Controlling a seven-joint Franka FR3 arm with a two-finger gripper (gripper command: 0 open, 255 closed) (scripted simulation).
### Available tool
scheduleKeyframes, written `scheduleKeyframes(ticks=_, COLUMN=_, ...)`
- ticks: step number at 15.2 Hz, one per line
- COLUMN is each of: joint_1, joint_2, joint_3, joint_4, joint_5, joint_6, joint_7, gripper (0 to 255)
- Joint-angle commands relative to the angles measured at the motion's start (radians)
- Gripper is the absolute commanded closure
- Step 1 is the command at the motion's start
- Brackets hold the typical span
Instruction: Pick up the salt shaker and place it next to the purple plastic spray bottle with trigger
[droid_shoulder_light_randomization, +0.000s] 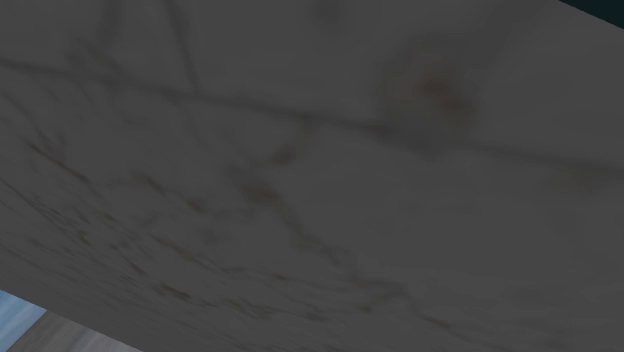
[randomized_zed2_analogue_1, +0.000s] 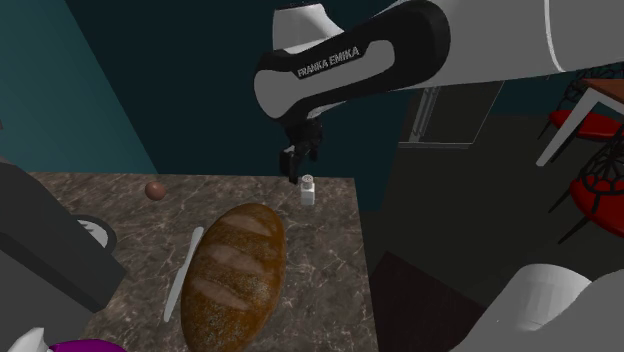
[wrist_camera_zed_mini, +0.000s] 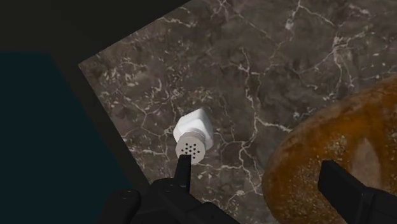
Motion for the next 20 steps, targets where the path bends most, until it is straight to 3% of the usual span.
scheduleKeyframes(ticks=1, joint_1=-0.01, joint_2=0.074, joint_3=-0.021, joint_4=0.042, joint_5=0.013, joint_6=0.024, joint_7=-0.029, gripper=0)
scheduleKeyframes(ticks=5, joint_1=-0.029, joint_2=0.197, joint_3=-0.048, joint_4=0.117, joint_5=0.043, joint_6=0.057, joint_7=-0.077, gripper=0)
scheduleKeyframes(ticks=12, joint_1=-0.031, joint_2=0.245, joint_3=-0.049, joint_4=0.065, joint_5=0.054, joint_6=0.156, joint_7=-0.085, gripper=0)
scheduleKeyframes(ticks=20, joint_1=-0.031, joint_2=0.245, joint_3=-0.049, joint_4=0.065, joint_5=0.054, joint_6=0.156, joint_7=-0.085, gripper=0)
